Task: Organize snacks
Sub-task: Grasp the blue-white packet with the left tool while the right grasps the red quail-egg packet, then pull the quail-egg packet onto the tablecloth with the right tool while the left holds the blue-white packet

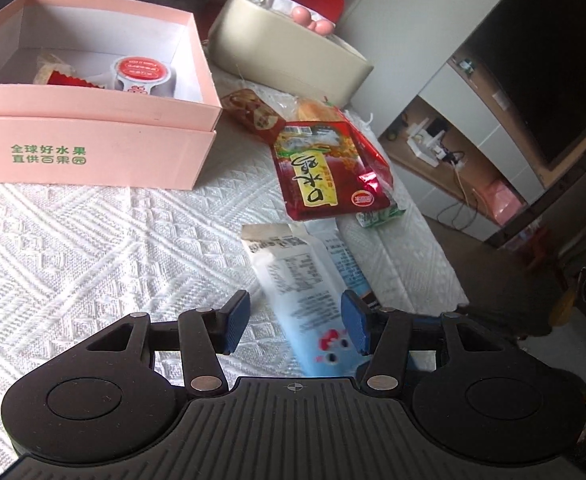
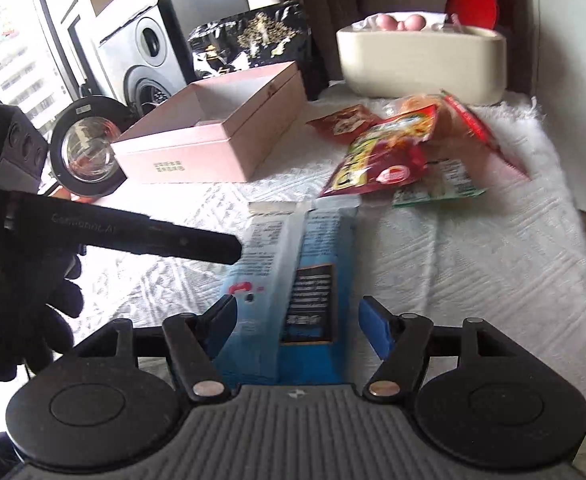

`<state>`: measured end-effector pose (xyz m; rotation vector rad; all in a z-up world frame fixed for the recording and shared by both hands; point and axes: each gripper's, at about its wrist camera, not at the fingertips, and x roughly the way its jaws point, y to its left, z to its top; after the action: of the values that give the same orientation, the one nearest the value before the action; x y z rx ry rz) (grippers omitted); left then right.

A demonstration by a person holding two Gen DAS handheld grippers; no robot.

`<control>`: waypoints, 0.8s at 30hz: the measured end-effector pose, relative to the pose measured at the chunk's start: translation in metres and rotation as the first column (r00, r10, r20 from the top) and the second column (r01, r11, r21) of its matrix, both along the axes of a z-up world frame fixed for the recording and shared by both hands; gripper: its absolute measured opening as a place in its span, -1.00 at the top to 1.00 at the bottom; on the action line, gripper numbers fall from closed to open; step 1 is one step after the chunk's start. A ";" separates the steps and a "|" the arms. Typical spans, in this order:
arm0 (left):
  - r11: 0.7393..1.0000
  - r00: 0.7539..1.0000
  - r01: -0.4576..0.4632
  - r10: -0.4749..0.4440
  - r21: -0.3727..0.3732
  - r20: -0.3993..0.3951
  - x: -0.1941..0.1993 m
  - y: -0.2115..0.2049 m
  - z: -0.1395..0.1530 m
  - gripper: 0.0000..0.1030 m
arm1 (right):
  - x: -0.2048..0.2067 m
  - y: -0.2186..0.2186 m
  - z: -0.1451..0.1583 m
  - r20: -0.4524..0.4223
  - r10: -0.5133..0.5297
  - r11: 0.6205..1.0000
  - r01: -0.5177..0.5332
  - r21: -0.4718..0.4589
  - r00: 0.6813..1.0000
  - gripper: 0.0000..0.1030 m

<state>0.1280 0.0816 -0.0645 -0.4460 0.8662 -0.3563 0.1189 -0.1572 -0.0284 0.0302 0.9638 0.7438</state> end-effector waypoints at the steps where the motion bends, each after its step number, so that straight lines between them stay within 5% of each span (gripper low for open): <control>1: 1.000 1.000 0.000 0.000 0.009 0.008 -0.001 0.002 0.002 -0.08 | -0.004 0.008 -0.001 0.005 0.027 1.000 -0.027 0.011 1.000 -0.32; 5: 0.995 0.998 -0.044 0.040 0.087 0.044 -0.012 0.014 0.014 -0.09 | -0.013 0.032 0.014 0.138 0.156 0.987 -0.152 -0.044 0.978 -0.31; 8: 0.986 0.992 -0.104 0.093 0.130 0.085 -0.022 0.028 0.022 -0.09 | 0.008 0.032 0.032 0.266 0.129 0.989 -0.103 -0.110 0.955 -0.31; 16: 0.981 0.982 -0.151 0.135 0.124 0.130 -0.027 0.044 0.004 -0.09 | 0.152 0.056 0.033 0.226 -0.022 0.994 0.045 -0.098 0.974 -0.38; 22: 0.982 0.980 -0.113 0.084 0.152 0.181 -0.031 0.041 -0.006 -0.09 | 0.202 0.116 -0.018 0.243 0.175 0.938 -0.087 -0.335 0.954 -0.41; 24: 0.981 0.976 -0.109 0.075 0.158 0.206 -0.034 0.040 -0.009 -0.09 | 0.207 0.123 -0.028 0.227 0.234 0.920 -0.139 -0.367 0.946 -0.60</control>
<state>0.0938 0.1219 -0.0738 -0.2864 0.6713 -0.2351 0.3257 -0.0340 -0.0559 -0.4690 0.8329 0.7228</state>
